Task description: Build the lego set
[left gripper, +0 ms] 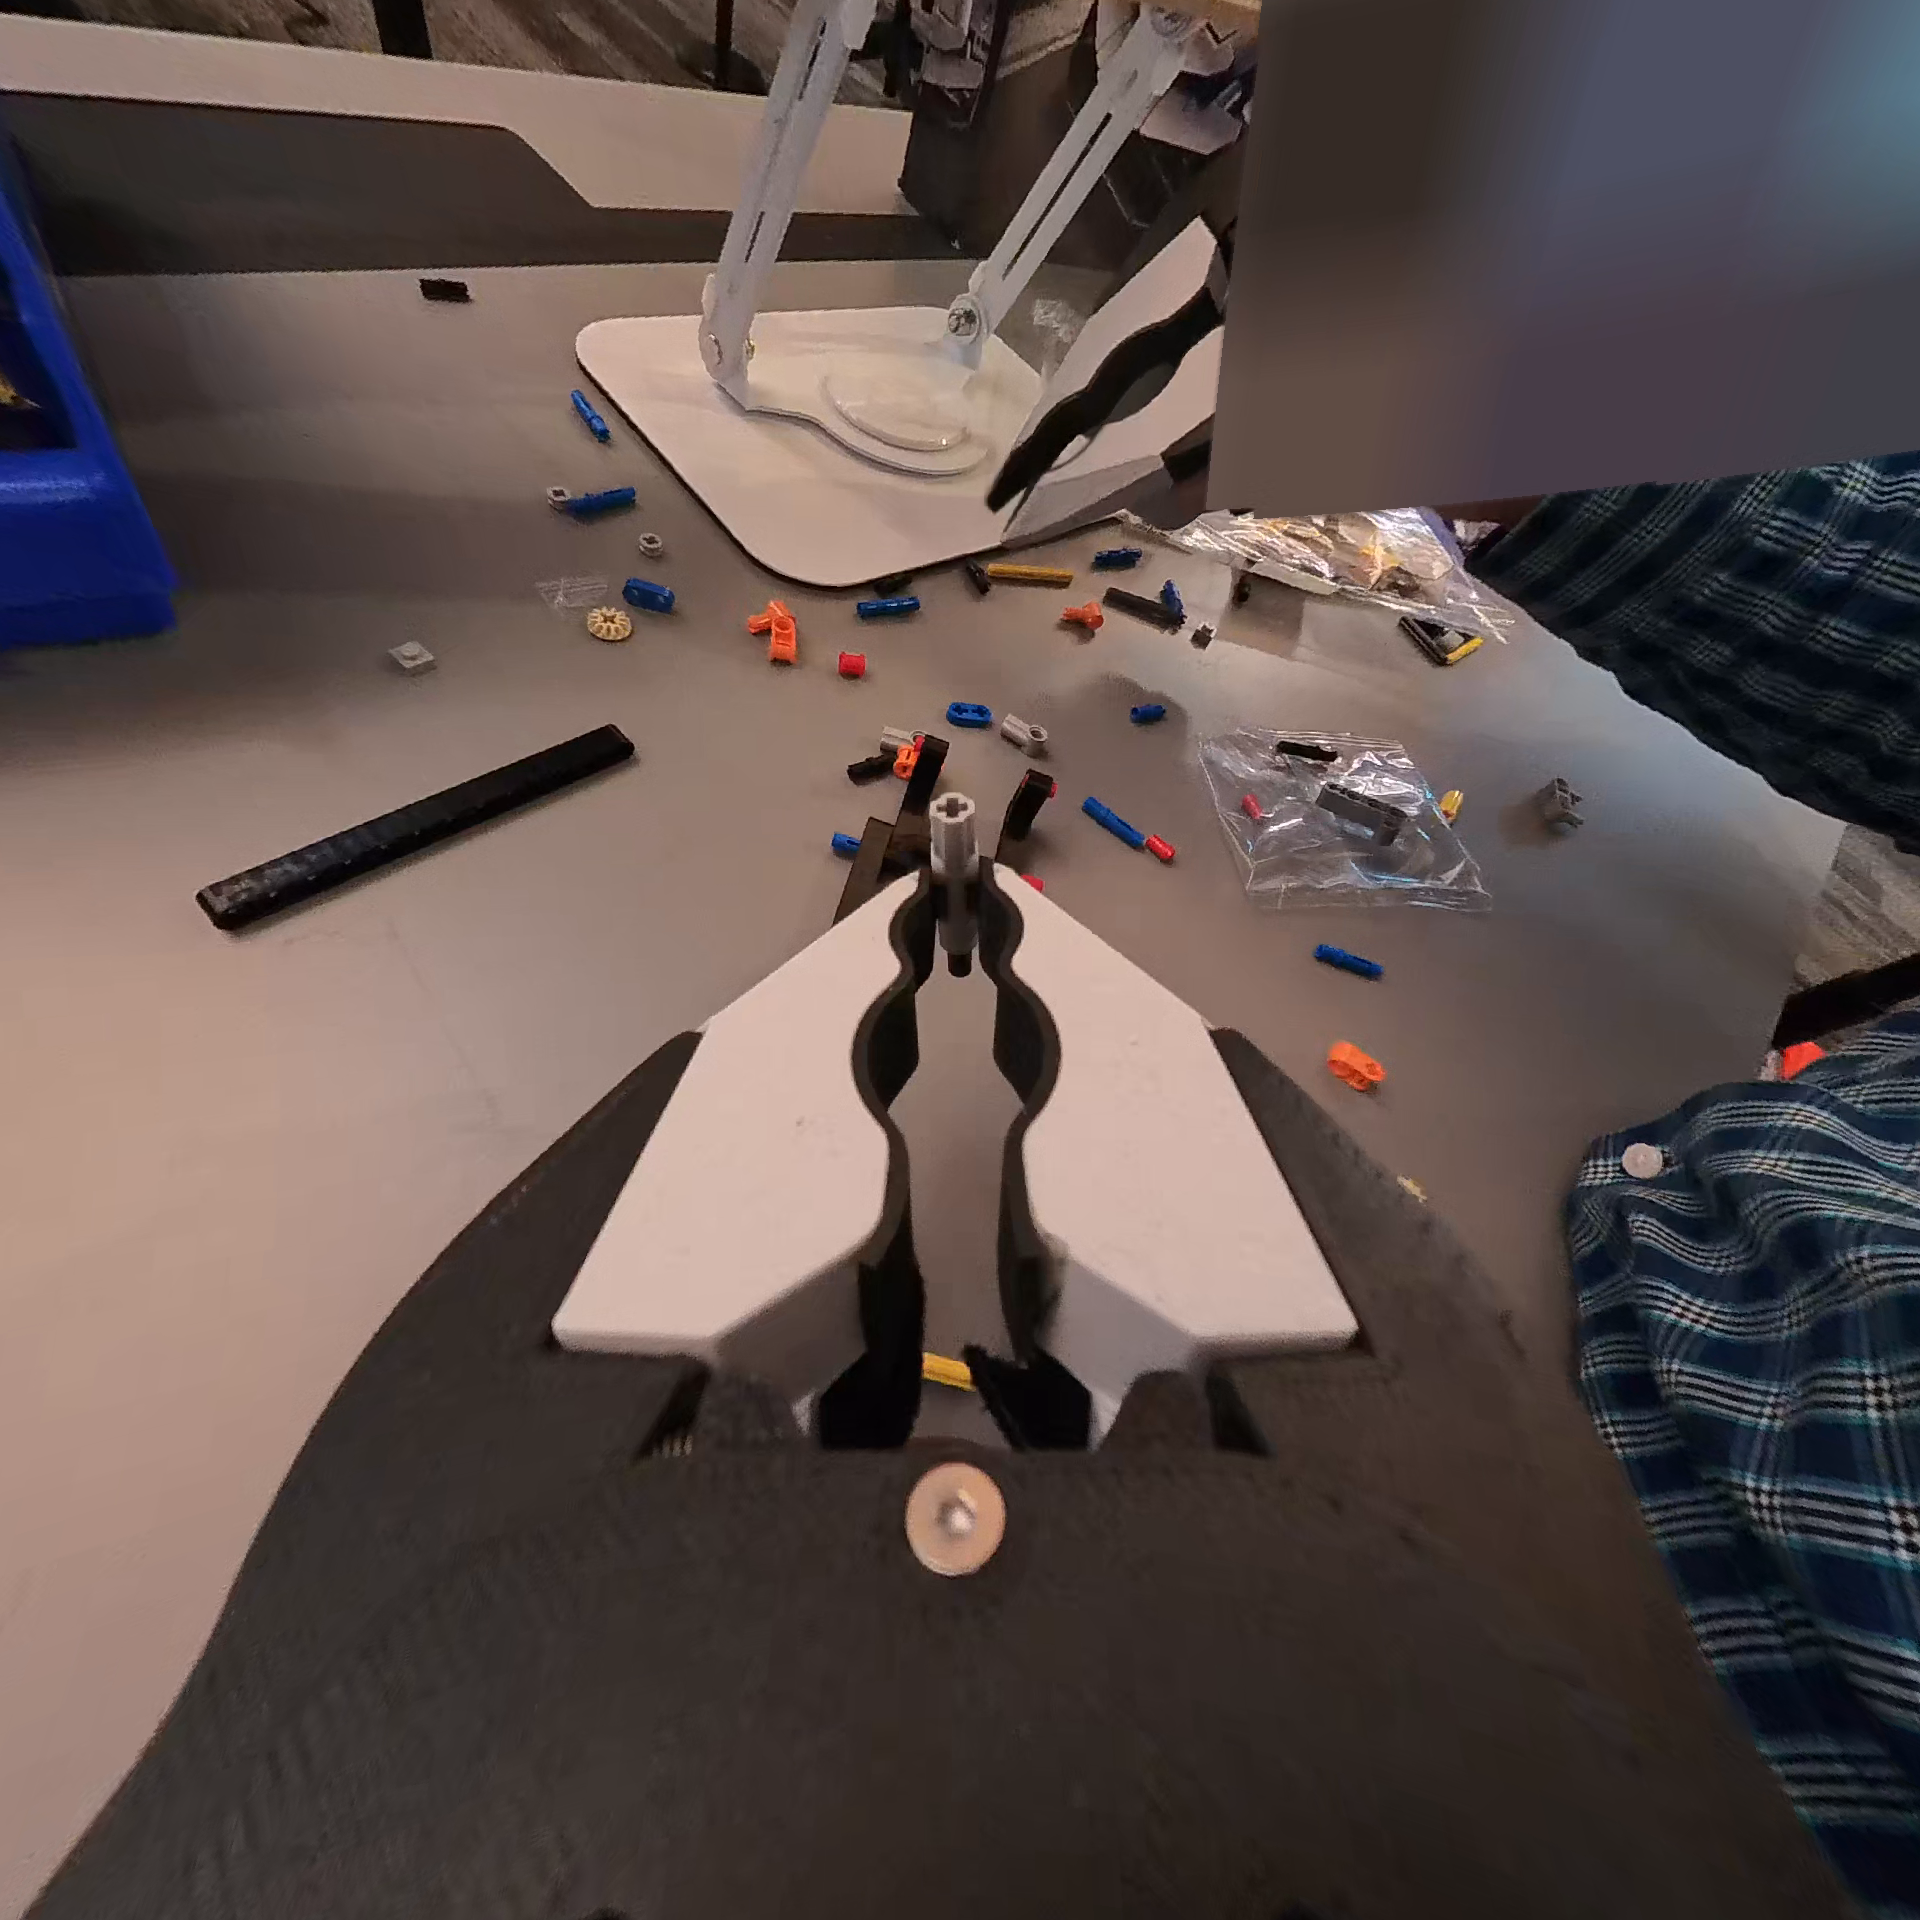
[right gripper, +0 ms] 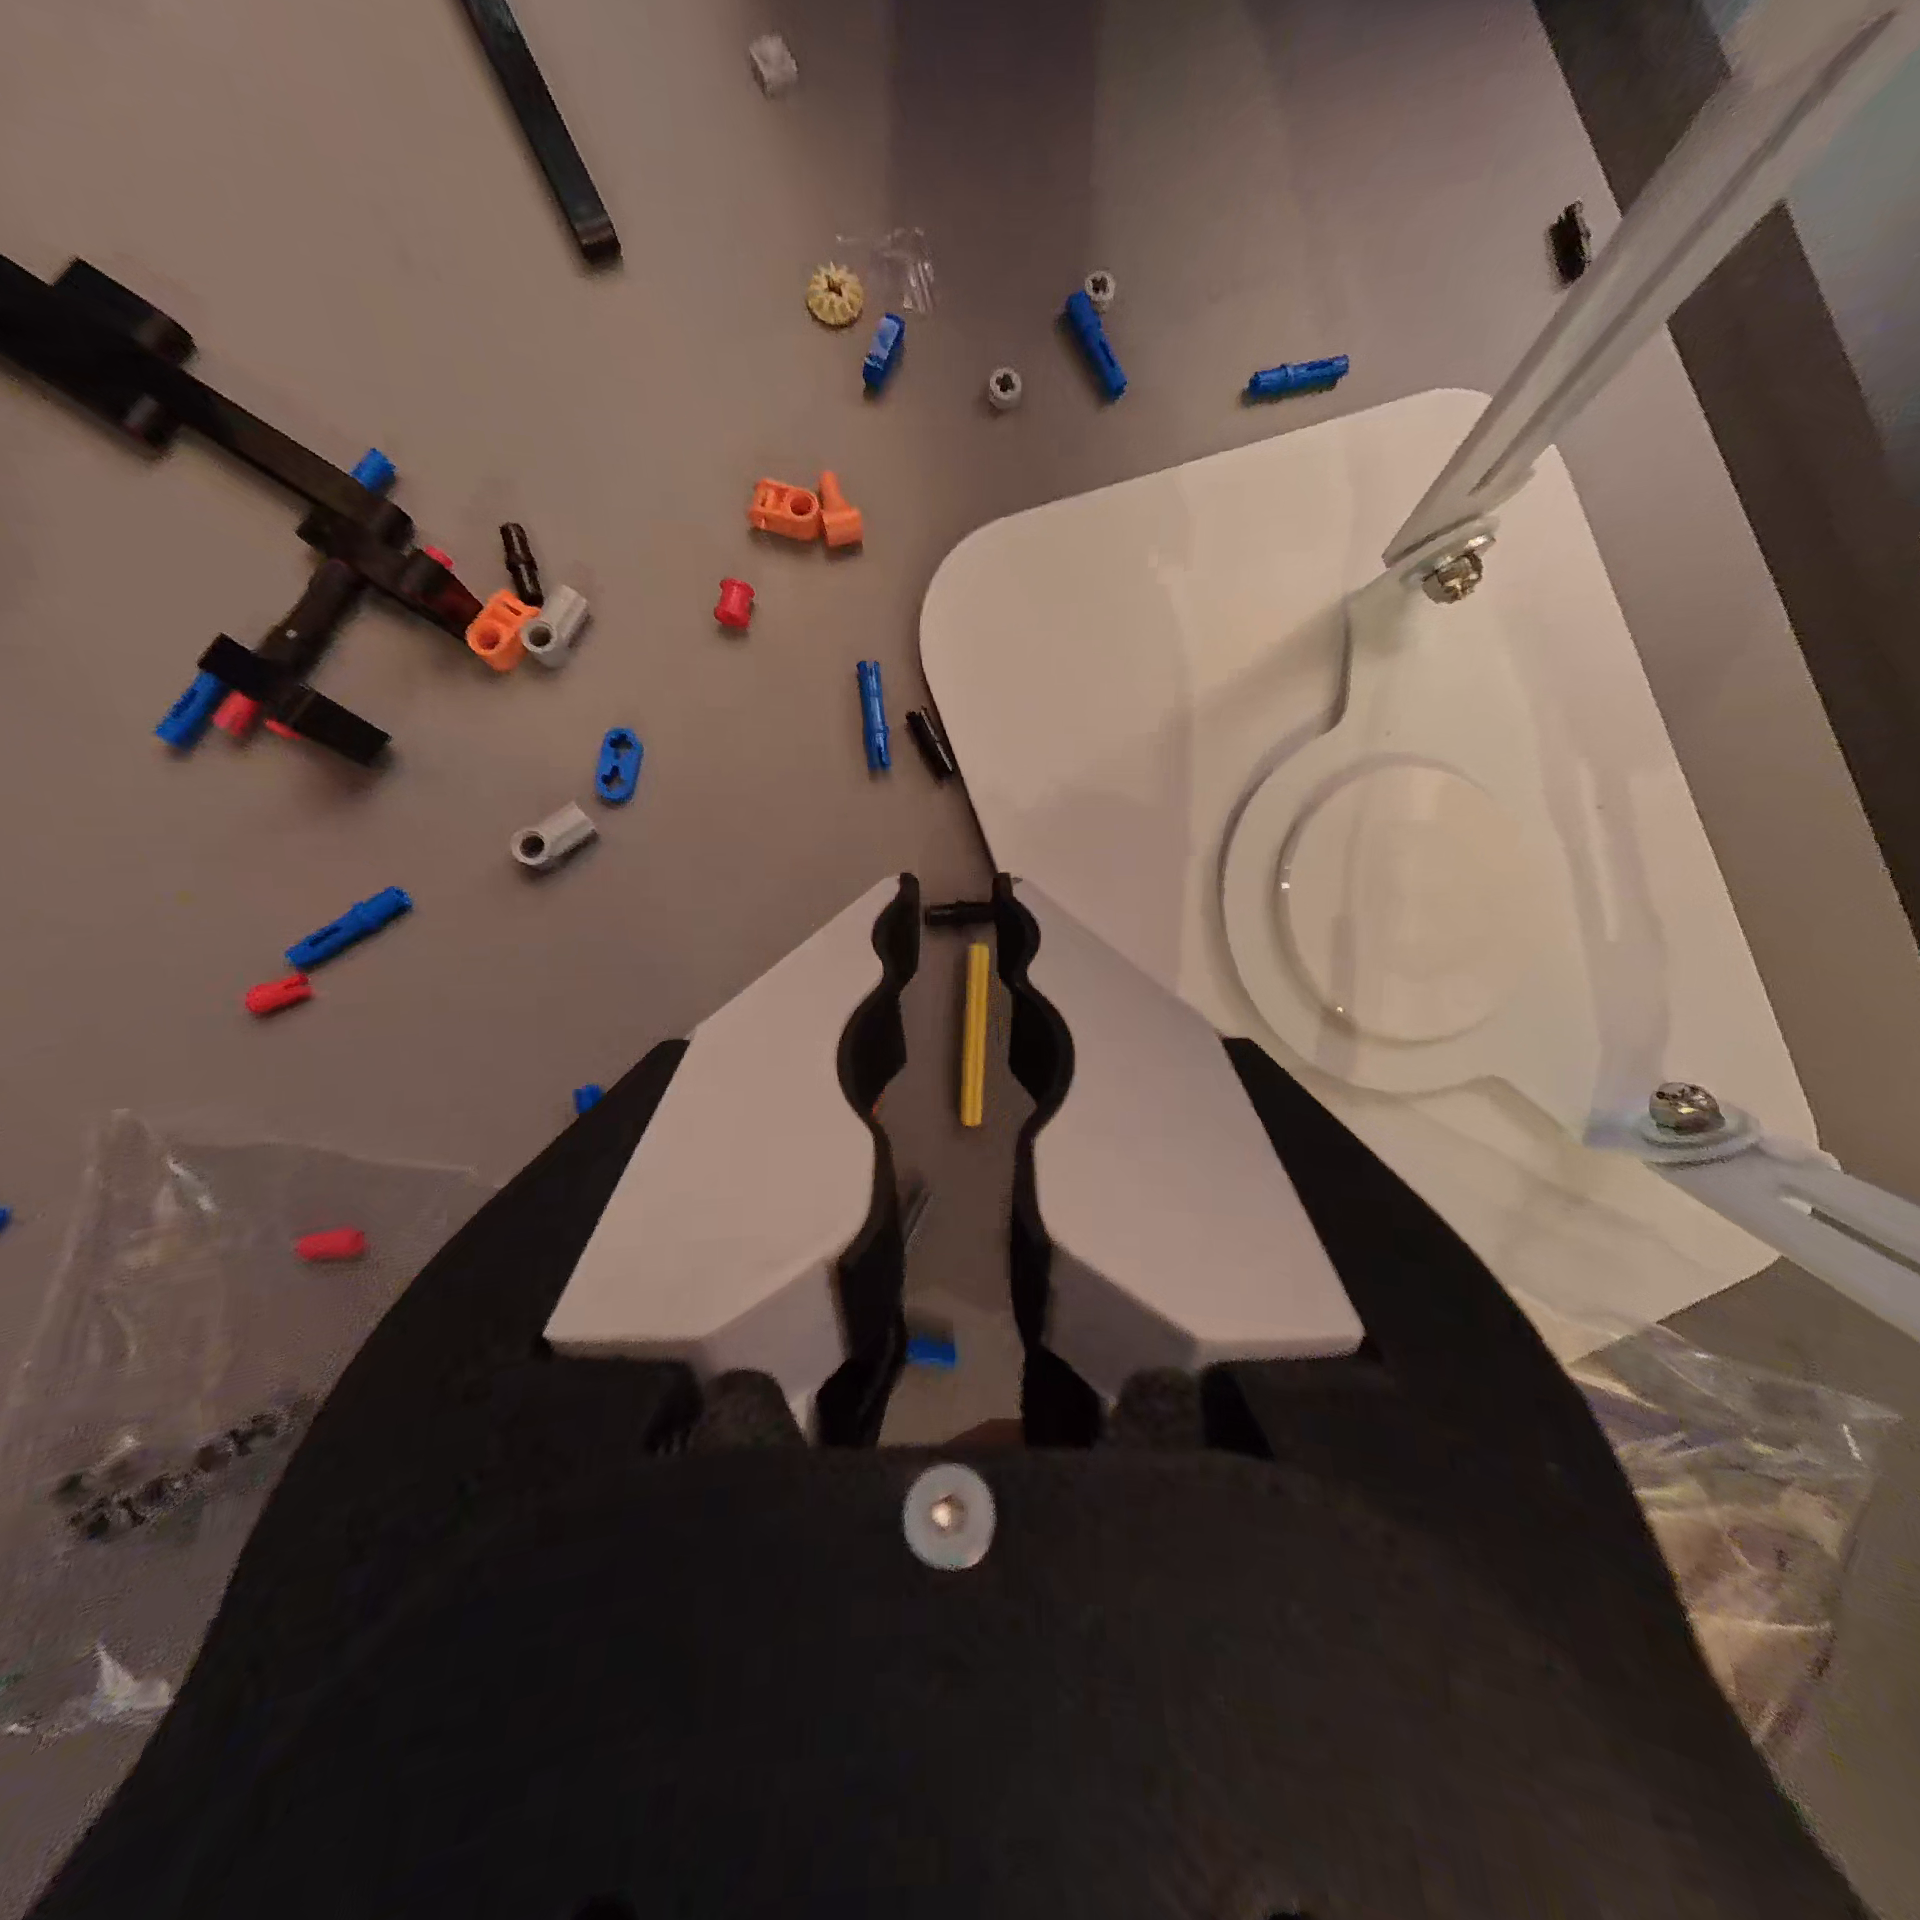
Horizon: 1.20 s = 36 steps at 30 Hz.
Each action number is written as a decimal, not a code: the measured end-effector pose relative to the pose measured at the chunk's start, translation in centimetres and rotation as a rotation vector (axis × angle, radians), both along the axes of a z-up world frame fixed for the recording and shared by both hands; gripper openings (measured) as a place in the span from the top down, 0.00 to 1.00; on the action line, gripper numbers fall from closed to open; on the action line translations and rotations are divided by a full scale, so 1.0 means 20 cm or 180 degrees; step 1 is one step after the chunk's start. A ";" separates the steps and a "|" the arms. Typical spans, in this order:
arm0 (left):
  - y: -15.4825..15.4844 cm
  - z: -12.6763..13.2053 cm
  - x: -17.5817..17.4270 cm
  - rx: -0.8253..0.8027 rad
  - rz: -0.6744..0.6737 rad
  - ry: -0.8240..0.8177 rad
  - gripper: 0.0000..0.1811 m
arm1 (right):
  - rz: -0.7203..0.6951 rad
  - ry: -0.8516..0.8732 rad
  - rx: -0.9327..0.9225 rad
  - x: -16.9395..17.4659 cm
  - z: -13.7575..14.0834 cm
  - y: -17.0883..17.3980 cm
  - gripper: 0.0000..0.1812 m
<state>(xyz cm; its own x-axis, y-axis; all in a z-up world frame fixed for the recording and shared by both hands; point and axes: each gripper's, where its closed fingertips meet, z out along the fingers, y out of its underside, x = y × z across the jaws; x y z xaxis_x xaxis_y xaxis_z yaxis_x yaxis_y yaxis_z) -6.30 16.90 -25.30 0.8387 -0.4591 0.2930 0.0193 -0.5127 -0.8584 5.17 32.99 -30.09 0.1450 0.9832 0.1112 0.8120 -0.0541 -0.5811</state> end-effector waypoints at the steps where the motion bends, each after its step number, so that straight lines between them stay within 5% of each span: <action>1: 0.00 0.00 0.00 -0.0004 -0.0002 0.0008 0.97 | 0.0000 -0.0035 0.0007 0.02 0.00 0.01 0.93; 7: 0.00 -0.01 0.00 -0.0012 -0.0007 -0.0055 0.97 | 0.0132 -0.0162 -0.0004 0.05 -0.05 -0.03 0.85; 27: 0.00 -0.01 0.02 0.0002 -0.0060 -0.0027 0.97 | 0.0489 -0.0281 -0.0348 0.00 -0.13 -0.19 0.98; 30: 0.00 -0.01 0.03 0.0001 -0.0083 -0.0004 0.97 | 0.0499 -0.0149 -0.0436 -0.01 -0.09 -0.23 0.92; 36: -0.01 0.00 0.08 0.0006 -0.0189 0.0009 0.97 | 0.0413 0.0127 -0.0389 0.03 0.04 -0.26 0.98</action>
<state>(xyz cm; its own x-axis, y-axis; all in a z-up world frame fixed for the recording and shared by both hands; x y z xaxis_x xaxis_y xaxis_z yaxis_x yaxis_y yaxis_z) -4.73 16.79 -25.21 0.8108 -0.5086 0.2898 -0.0135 -0.5113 -0.8593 5.74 27.81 -29.32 0.0180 0.9997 -0.0136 0.7931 -0.0226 -0.6086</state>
